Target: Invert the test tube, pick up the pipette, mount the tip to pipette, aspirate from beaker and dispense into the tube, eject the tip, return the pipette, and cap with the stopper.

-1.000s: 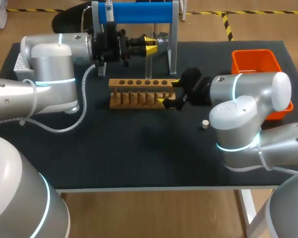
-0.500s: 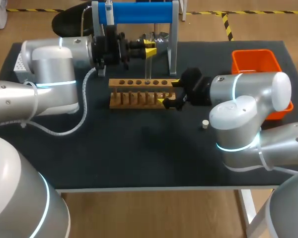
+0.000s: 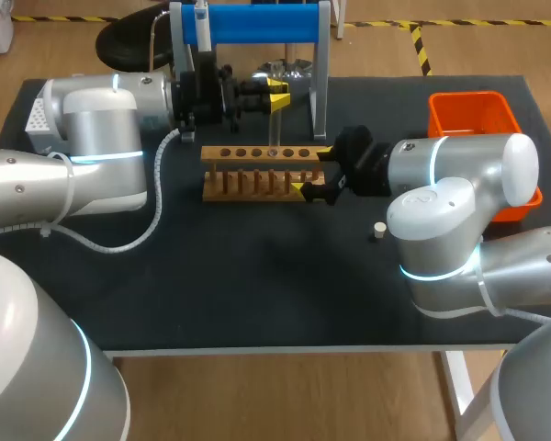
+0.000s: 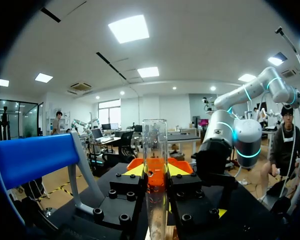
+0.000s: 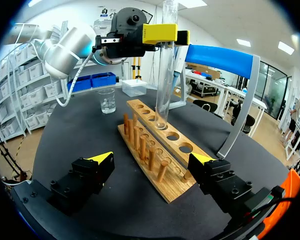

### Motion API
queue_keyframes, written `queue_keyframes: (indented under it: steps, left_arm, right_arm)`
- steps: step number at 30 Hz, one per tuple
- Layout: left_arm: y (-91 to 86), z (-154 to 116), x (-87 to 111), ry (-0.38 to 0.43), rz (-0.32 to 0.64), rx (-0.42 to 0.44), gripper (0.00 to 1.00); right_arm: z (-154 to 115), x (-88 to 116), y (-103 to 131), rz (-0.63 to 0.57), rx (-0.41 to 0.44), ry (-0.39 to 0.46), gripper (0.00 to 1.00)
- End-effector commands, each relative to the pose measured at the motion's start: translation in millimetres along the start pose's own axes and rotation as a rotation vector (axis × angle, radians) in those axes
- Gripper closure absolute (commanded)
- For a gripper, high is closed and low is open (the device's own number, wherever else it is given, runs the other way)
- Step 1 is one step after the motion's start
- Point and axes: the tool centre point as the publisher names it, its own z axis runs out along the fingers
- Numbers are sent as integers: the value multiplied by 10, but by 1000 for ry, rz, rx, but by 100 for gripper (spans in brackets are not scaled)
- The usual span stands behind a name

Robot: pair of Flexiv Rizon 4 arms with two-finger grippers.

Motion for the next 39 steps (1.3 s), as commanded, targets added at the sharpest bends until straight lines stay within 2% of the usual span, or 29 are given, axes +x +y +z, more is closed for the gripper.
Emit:
queue_keyframes:
  steps: [1, 39]
  left_arm:
    - [39, -4, -24, 1, -1, 0, 100]
    - [232, 25, -50, -7, 26, -1, 100]
  right_arm:
    - [6, 3, -2, 0, 0, -1, 0]
    - [6, 3, -2, 0, 0, -1, 0]
